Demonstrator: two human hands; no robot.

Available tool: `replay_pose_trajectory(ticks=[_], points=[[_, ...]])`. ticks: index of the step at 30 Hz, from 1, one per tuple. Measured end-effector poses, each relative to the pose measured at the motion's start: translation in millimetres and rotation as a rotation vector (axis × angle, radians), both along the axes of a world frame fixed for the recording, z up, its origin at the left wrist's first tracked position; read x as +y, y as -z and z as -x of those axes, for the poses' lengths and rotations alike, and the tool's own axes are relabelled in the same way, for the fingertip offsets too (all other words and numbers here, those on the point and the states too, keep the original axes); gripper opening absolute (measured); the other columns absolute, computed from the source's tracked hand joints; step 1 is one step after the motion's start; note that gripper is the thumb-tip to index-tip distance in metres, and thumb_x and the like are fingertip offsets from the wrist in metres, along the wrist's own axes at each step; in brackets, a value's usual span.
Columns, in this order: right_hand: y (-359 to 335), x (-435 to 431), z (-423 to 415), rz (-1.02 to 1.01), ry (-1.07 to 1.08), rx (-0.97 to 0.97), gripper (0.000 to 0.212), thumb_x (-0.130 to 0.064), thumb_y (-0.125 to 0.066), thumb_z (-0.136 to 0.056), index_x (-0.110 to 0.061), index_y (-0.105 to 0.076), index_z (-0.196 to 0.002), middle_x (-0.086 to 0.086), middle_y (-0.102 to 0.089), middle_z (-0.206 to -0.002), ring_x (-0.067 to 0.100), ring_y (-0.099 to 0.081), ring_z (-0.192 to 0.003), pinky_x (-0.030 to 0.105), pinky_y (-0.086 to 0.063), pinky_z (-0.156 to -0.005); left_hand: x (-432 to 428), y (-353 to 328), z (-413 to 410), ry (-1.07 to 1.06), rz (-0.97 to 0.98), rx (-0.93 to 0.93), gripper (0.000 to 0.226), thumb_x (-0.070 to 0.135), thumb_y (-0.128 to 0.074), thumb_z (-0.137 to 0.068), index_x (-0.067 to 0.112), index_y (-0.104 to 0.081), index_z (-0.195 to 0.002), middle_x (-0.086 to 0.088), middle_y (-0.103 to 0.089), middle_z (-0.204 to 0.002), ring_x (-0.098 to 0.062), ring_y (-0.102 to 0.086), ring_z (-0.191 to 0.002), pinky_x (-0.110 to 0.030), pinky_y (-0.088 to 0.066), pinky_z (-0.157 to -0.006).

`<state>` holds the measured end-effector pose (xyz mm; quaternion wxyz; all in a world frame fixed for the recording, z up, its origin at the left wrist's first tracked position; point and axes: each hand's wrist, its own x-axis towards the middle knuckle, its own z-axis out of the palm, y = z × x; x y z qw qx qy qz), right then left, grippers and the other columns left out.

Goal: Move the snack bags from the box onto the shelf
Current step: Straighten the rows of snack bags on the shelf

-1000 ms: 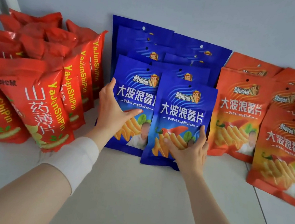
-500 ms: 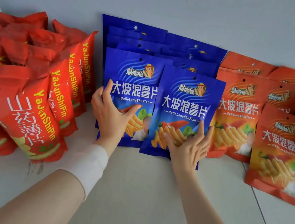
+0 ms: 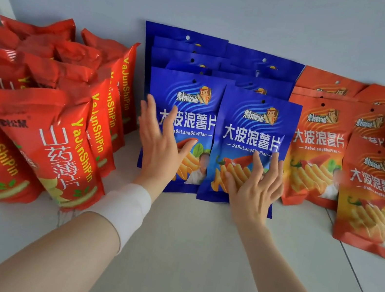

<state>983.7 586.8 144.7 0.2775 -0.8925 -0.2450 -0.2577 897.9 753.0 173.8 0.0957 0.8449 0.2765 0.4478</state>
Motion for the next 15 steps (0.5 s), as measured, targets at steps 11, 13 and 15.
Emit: replay_pose_trajectory(ticks=[11, 13, 15], points=[[-60, -11, 16, 0.341, -0.044, 0.048, 0.059, -0.037, -0.055, -0.089, -0.007, -0.040, -0.137, 0.019, -0.035, -0.146, 0.037, -0.024, -0.139, 0.050, -0.023, -0.108, -9, -74, 18, 0.144, -0.430, 0.613, 0.037, 0.026, -0.049, -0.094, 0.007, -0.051, -0.126, -0.014, -0.045, -0.138, -0.032, -0.034, -0.134, -0.038, -0.028, -0.107], [-84, -14, 22, 0.450, -0.079, 0.027, 0.057, -0.037, -0.050, -0.092, -0.010, -0.034, -0.140, 0.013, -0.034, -0.146, 0.032, -0.023, -0.138, 0.044, -0.024, -0.109, -16, -99, 26, 0.112, -0.504, 0.667, 0.029, 0.020, -0.047, -0.094, 0.008, -0.053, -0.120, -0.011, -0.055, -0.122, -0.029, -0.047, -0.118, -0.036, -0.036, -0.093], [-108, -16, 32, 0.519, -0.129, -0.028, 0.052, -0.036, -0.048, -0.094, -0.010, -0.036, -0.137, 0.012, -0.040, -0.141, 0.031, -0.032, -0.132, 0.041, -0.030, -0.105, -23, -121, 40, 0.067, -0.553, 0.699, 0.028, 0.020, -0.047, -0.094, 0.009, -0.054, -0.119, -0.010, -0.057, -0.117, -0.028, -0.051, -0.110, -0.036, -0.037, -0.088]])
